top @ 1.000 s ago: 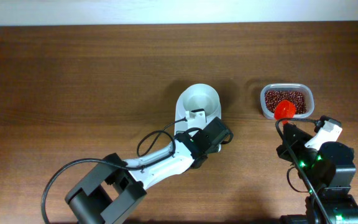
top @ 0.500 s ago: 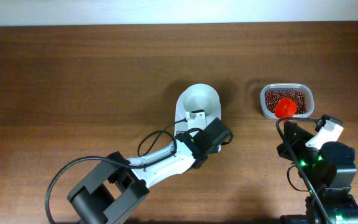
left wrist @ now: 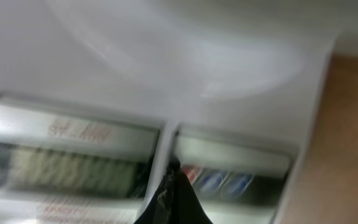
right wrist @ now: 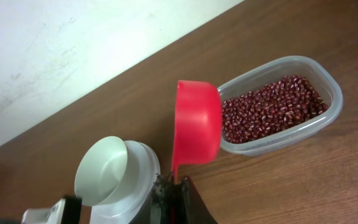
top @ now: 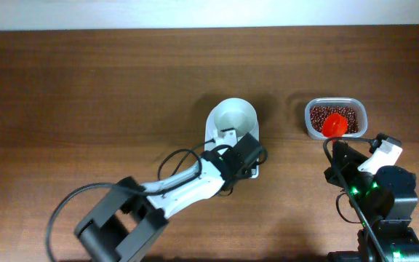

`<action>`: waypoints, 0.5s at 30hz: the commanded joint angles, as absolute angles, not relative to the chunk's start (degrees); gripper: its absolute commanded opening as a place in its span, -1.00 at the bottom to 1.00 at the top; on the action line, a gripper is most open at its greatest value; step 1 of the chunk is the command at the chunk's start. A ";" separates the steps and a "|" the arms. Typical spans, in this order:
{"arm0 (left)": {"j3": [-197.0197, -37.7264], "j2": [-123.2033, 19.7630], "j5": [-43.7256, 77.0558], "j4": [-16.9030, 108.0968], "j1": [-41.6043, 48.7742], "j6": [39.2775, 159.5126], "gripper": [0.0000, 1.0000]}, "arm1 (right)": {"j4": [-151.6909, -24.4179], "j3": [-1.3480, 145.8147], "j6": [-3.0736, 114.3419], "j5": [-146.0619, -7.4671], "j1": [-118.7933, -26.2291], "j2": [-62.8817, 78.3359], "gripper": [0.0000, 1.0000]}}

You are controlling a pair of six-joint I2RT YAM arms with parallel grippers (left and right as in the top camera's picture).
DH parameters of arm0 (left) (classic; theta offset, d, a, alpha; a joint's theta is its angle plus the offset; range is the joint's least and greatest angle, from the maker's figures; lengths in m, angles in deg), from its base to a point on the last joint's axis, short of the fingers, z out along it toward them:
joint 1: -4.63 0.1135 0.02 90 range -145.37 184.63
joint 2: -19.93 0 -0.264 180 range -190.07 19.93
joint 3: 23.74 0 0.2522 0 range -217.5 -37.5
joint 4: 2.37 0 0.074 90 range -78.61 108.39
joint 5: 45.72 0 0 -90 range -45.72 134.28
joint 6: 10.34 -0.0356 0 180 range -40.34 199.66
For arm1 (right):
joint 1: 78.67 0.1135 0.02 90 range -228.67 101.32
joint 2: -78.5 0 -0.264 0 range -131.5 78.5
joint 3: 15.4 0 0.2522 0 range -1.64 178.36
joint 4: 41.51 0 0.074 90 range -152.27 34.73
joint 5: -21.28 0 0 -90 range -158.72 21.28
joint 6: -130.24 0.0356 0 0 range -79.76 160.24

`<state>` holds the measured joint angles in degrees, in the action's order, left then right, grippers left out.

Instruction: Scoop and weigh 50g on scale

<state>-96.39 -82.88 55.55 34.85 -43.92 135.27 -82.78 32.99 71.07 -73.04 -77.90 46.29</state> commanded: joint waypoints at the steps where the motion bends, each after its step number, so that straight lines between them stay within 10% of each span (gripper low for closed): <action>1: -95.73 -71.47 50.85 41.37 -43.66 124.10 -1.00 | -82.49 34.04 66.85 -72.51 -78.42 46.25 -0.92; 5: -95.73 -53.37 53.91 52.91 -40.93 103.19 -0.36 | -82.47 34.04 66.56 -72.51 -78.42 46.25 -0.92; 6: -95.73 -46.90 57.67 58.24 -37.91 103.12 0.76 | -82.47 34.04 66.56 -72.51 -78.42 46.25 -0.92; 7: -95.73 -41.76 60.64 62.44 -35.38 103.10 0.98 | -82.47 34.04 66.58 -72.51 -78.42 46.25 -0.92; 15: -95.73 -35.60 40.53 65.96 -21.82 67.78 0.98 | -99.89 34.04 66.61 -87.66 -78.42 46.25 -0.92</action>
<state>-95.67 -36.04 52.31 66.13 -28.69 80.70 -96.55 33.67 67.00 -80.78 -78.03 46.10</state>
